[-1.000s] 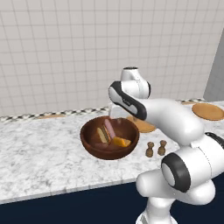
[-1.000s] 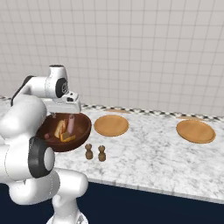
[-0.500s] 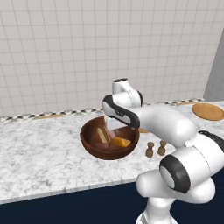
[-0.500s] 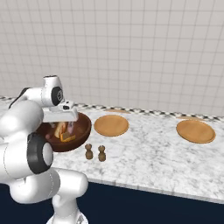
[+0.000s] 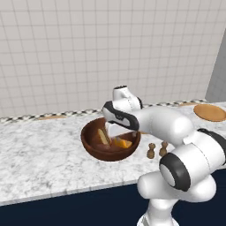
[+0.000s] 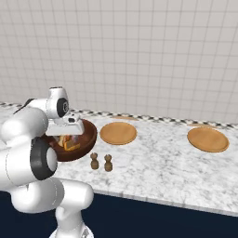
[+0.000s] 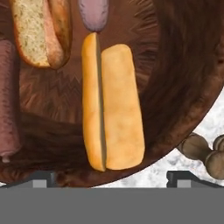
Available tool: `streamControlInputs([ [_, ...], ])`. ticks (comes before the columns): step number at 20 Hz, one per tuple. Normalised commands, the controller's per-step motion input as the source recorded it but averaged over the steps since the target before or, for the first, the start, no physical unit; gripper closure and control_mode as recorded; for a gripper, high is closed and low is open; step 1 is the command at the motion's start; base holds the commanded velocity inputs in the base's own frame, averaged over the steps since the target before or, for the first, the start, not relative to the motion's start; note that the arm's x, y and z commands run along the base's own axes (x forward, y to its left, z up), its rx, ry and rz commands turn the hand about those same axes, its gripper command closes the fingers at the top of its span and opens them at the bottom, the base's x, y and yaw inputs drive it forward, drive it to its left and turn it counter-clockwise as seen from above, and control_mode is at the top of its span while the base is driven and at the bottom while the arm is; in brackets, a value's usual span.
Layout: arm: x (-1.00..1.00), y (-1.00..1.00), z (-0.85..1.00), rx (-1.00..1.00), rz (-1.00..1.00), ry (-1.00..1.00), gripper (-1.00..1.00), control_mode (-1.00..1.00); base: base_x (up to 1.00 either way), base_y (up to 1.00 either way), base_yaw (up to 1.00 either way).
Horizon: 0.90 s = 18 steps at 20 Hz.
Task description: Place one bun and one sausage from the bowl on each plate.
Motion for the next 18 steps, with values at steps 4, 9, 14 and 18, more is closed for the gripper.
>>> streamControlInputs([
  [4, 0.0, 0.0, -0.25, -0.05, 0.0, 0.0, -1.0, -1.0, 0.0, 0.0, 0.0],
  [9, 0.0, 0.08, -0.21, -0.08, 0.0, 0.0, -1.0, -1.0, 0.0, 0.0, 0.0],
  [14, 0.0, 0.18, -0.05, -0.08, 0.0, 0.0, -1.0, -1.0, 0.0, 0.0, 0.0],
  [18, 0.03, -0.04, -0.05, 0.0, 0.0, 0.0, -1.0, -1.0, 0.0, 0.0, 0.0],
])
